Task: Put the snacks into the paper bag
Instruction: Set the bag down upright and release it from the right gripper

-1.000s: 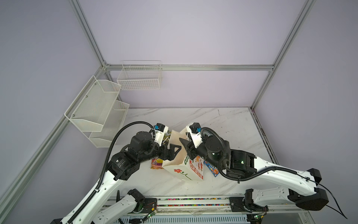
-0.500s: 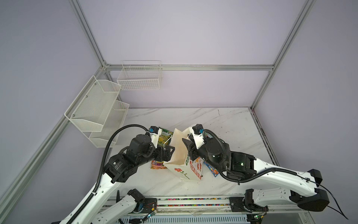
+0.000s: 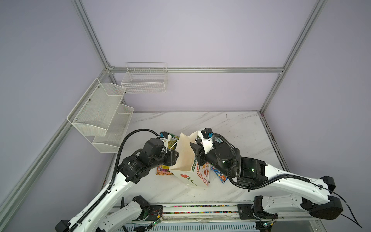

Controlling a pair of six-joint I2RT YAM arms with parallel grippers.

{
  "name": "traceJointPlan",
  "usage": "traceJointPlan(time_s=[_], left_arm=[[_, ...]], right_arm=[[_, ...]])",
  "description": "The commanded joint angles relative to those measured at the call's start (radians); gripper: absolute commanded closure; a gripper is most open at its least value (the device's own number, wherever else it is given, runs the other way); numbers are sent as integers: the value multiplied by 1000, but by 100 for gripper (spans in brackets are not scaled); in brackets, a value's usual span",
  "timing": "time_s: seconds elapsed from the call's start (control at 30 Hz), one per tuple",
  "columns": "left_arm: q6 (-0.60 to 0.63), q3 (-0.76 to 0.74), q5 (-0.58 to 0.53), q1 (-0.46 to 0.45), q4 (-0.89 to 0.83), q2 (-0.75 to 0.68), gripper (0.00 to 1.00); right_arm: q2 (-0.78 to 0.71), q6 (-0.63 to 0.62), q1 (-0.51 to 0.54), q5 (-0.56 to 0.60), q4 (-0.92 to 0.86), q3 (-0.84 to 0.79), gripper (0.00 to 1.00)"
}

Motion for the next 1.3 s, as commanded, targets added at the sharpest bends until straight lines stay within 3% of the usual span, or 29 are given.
traceJointPlan(time_s=[0.0,0.4,1.0,1.17,1.27], left_arm=[[-2,-40,1,0,42,-10,50],[4,-41,24,0,42,-13,85],[33,-17,91,1,66,-58,92],[60,-3,133,0,85,-77,94],[67,25,100,-1,68,-76,99]], right_arm=[[-26,11,6,8,25,-5,67],[-38,17,5,16,25,-7,68],[-37,31,5,30,13,-7,66],[-46,25,5,23,3,-4,52],[-52,25,5,9,3,-1,33]])
